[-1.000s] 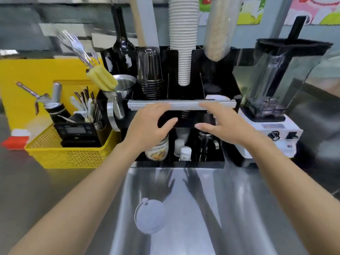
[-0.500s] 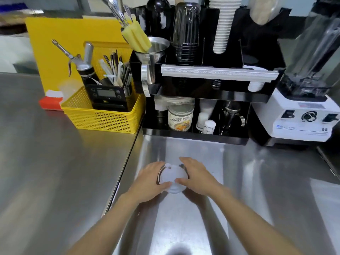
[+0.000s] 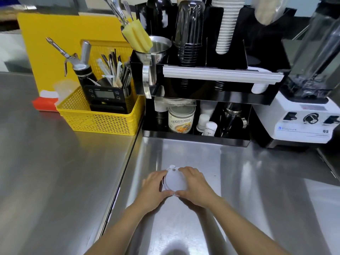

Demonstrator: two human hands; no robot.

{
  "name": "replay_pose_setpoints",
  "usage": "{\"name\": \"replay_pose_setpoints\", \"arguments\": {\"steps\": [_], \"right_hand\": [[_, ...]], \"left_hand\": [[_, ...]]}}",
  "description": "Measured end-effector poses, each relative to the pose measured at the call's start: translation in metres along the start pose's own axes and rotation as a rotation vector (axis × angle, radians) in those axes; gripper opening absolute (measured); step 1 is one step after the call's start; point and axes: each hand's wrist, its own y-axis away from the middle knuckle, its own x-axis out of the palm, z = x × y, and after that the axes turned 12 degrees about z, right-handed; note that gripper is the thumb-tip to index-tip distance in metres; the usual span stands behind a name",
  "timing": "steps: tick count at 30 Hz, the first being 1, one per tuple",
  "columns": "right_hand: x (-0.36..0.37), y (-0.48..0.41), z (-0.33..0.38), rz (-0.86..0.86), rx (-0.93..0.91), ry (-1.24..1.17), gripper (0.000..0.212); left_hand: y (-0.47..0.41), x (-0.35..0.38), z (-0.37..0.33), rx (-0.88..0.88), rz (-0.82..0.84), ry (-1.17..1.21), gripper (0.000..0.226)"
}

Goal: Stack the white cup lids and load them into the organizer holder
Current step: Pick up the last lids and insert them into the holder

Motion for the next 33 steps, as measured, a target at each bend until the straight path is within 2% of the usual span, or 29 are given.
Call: {"name": "replay_pose_setpoints", "arguments": {"steps": [7,11,20,24,29,33], "right_hand": [[-0.057,0.007,-0.011,-0.178,-0.079,-0.023,0.072],[-0.123,0.022,-0.012,-0.329,-0.121,-0.007,0.085],[-0.262,0.071,-0.022,-0.622,-0.188,0.063,0.075],[-0.312,0.076,-0.039,-0.625,-0.131,0.14,0.063],[-0.359,0.065,-0.062,-0.531,-0.065,0.208,0.057],[-0.381,0.048,-0.072,-0.398,-0.008,0.232,0.057]], "left_hand": [[-0.033,-0.027,-0.045,0.122,-0.021,-0.049,0.064],[-0.064,-0.062,-0.099,0.277,-0.088,-0.071,0.069],[-0.132,-0.12,-0.23,0.598,-0.217,-0.181,0.062],[-0.163,-0.136,-0.273,0.667,-0.26,-0.246,0.062],[-0.199,-0.143,-0.301,0.606,-0.211,-0.27,0.072],[-0.218,-0.142,-0.309,0.579,-0.222,-0.325,0.057]]}}
